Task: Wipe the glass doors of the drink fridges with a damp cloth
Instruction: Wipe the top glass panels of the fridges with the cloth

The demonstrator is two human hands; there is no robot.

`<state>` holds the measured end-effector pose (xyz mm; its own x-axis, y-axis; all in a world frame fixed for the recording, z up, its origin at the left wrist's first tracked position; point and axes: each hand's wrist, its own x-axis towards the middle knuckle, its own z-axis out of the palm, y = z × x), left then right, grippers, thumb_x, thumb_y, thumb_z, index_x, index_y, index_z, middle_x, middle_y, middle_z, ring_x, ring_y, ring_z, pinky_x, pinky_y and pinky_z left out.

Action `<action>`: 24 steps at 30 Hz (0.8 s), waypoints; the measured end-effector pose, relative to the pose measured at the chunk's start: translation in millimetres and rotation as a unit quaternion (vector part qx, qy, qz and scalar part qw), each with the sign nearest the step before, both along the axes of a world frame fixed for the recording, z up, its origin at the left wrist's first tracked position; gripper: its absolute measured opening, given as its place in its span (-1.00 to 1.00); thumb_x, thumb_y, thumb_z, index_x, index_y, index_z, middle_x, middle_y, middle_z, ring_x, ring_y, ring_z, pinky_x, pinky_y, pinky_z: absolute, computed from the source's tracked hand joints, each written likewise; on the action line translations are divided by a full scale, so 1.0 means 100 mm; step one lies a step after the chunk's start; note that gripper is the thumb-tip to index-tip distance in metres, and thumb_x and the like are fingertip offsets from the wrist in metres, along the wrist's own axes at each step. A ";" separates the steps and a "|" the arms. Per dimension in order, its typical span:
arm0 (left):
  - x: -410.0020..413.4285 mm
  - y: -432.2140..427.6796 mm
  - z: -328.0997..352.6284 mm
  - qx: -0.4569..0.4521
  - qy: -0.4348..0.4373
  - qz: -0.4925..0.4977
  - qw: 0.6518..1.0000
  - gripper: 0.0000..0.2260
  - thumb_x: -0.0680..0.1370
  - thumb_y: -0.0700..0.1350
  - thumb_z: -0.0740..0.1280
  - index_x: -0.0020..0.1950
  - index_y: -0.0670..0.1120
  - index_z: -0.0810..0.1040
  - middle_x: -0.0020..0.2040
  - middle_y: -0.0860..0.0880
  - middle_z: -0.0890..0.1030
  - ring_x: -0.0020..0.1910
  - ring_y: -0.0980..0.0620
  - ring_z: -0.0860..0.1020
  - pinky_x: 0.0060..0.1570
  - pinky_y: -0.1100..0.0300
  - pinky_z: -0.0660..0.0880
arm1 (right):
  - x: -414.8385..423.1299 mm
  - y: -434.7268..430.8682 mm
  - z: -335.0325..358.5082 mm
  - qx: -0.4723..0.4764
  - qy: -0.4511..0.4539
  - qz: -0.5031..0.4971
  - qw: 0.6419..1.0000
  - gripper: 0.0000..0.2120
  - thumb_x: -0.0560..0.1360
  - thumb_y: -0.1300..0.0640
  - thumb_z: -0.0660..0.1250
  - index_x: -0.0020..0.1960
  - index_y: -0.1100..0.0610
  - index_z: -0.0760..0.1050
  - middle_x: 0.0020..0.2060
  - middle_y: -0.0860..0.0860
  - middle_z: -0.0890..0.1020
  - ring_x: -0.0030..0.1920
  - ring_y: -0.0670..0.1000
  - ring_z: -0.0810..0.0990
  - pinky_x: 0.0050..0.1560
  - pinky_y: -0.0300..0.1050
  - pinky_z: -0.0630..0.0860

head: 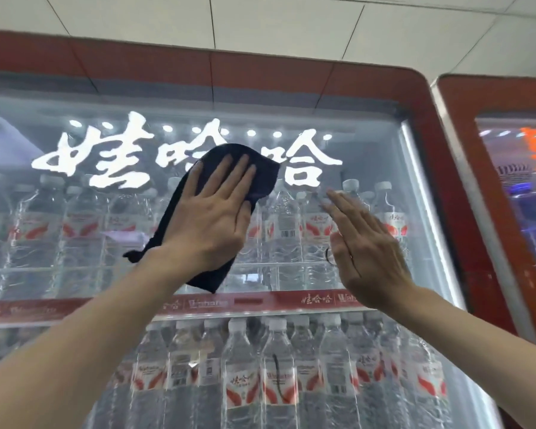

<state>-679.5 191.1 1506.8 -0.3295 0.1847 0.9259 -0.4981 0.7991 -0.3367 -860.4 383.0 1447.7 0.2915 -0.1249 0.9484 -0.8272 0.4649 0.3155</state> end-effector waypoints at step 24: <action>-0.46 0.46 -0.15 0.034 0.039 0.003 0.999 -0.43 0.63 0.14 -0.26 0.65 0.07 -0.18 0.66 0.12 -0.17 0.64 0.11 -0.19 0.59 -0.08 -0.28 | -0.34 0.36 -0.06 -0.005 -0.032 0.054 0.998 -0.55 0.66 0.02 0.00 0.43 0.12 0.45 0.52 0.05 0.43 0.52 0.06 0.36 0.50 0.09 0.30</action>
